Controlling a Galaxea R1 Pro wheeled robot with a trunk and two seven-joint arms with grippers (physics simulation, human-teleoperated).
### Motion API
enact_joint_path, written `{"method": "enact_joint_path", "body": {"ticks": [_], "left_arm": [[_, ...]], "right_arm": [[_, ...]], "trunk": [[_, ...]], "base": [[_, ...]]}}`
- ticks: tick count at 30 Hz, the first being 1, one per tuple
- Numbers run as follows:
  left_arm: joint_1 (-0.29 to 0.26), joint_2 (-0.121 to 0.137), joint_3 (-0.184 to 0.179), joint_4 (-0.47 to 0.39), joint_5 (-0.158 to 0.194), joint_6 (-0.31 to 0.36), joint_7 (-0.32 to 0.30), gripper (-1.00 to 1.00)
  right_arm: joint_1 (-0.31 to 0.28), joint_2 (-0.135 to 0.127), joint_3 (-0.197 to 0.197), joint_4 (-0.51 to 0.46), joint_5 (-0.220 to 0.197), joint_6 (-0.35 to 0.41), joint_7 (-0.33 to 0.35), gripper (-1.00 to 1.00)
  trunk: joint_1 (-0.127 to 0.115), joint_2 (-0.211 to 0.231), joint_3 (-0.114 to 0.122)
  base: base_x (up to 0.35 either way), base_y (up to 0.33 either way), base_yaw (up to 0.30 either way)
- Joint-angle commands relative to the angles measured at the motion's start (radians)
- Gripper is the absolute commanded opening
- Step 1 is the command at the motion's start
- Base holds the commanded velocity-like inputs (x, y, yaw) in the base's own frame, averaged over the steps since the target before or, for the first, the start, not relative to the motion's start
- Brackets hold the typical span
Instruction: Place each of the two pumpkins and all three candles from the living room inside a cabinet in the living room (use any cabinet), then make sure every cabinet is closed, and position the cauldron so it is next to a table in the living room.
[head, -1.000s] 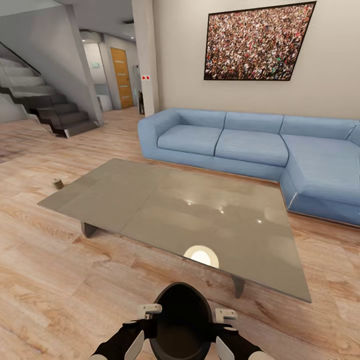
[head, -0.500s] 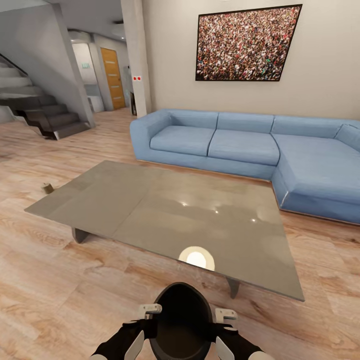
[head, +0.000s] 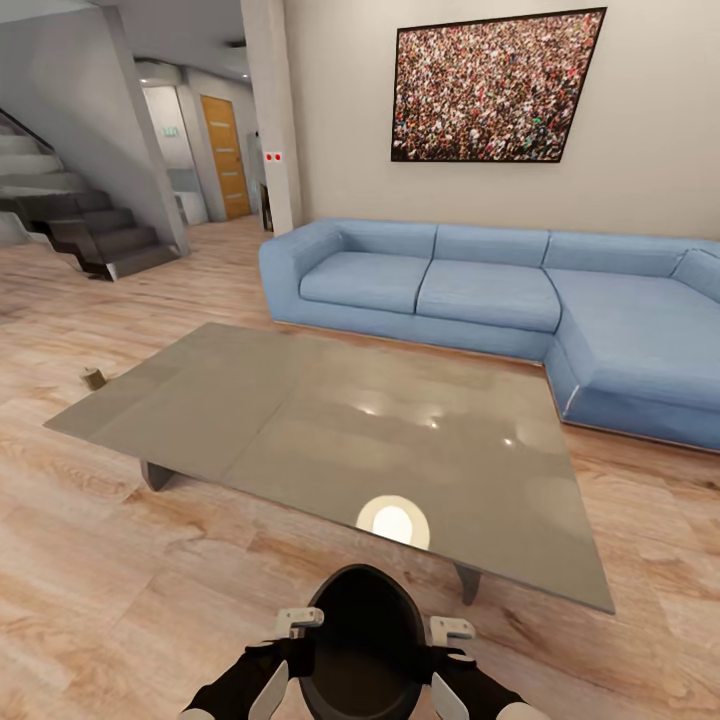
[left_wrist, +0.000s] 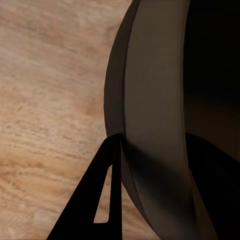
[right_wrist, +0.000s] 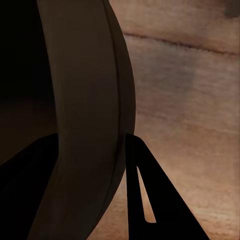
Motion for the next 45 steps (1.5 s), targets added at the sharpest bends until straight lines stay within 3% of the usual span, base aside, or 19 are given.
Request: {"method": "enact_joint_path", "body": {"ticks": [1,45], "left_arm": [[0.000,0.001,-0.009,0.001,0.028,0.005,0.004,-1.00],[0.000,0.001,-0.008,0.001,0.028,0.005,0.004,-1.00]], "right_arm": [[0.000,0.000,0.004,-0.009,-0.011,0.006,0.029,-1.00],[0.000,0.000,0.004,-0.009,-0.011,0.005,0.029,-1.00]], "trunk": [[0.000,0.000,-0.001],[0.000,0.000,-0.001]], "base": [[0.040,0.000,0.000],[0.042,0.001,0.000]]}}
